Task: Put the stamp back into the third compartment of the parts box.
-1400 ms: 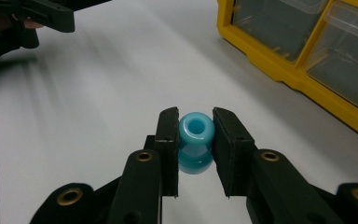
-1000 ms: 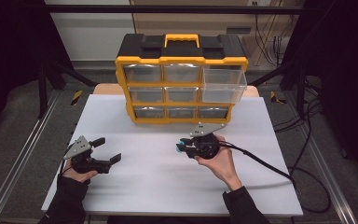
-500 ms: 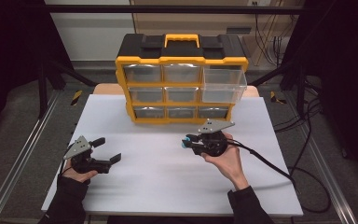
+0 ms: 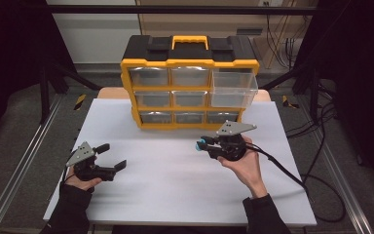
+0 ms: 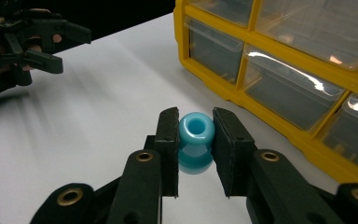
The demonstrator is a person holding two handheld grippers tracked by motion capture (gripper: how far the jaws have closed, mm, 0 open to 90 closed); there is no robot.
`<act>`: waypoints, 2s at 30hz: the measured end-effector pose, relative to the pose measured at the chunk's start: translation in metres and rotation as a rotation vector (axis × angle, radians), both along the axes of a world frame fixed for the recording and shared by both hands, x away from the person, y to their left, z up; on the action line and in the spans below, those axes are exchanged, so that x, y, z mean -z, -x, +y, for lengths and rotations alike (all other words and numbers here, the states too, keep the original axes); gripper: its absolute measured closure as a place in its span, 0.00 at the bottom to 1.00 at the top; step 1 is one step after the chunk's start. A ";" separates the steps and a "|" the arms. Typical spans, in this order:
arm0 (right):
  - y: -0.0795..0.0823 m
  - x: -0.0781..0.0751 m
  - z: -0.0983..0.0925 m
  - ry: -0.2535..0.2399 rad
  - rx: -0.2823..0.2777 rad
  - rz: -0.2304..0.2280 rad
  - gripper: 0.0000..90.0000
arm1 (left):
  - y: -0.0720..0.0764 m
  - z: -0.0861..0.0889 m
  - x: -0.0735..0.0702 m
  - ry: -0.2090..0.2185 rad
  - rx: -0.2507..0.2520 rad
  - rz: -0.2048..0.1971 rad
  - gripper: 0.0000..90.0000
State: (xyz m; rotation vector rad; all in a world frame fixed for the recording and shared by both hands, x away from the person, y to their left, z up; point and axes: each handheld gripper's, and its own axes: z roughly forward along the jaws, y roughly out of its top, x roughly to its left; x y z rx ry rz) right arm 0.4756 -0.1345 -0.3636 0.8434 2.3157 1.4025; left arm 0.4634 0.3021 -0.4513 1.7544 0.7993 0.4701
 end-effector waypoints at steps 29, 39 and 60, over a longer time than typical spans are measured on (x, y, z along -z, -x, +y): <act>0.011 -0.050 -0.020 -0.033 0.030 -0.041 0.81 | -0.001 0.001 0.000 0.002 -0.004 0.002 0.01; 0.014 -0.072 -0.023 -0.030 0.032 -0.053 0.81 | -0.001 0.001 0.000 0.003 -0.005 0.003 0.01; 0.012 -0.109 -0.026 -0.001 0.061 -0.079 0.81 | 0.000 0.001 0.000 0.003 -0.006 0.001 0.01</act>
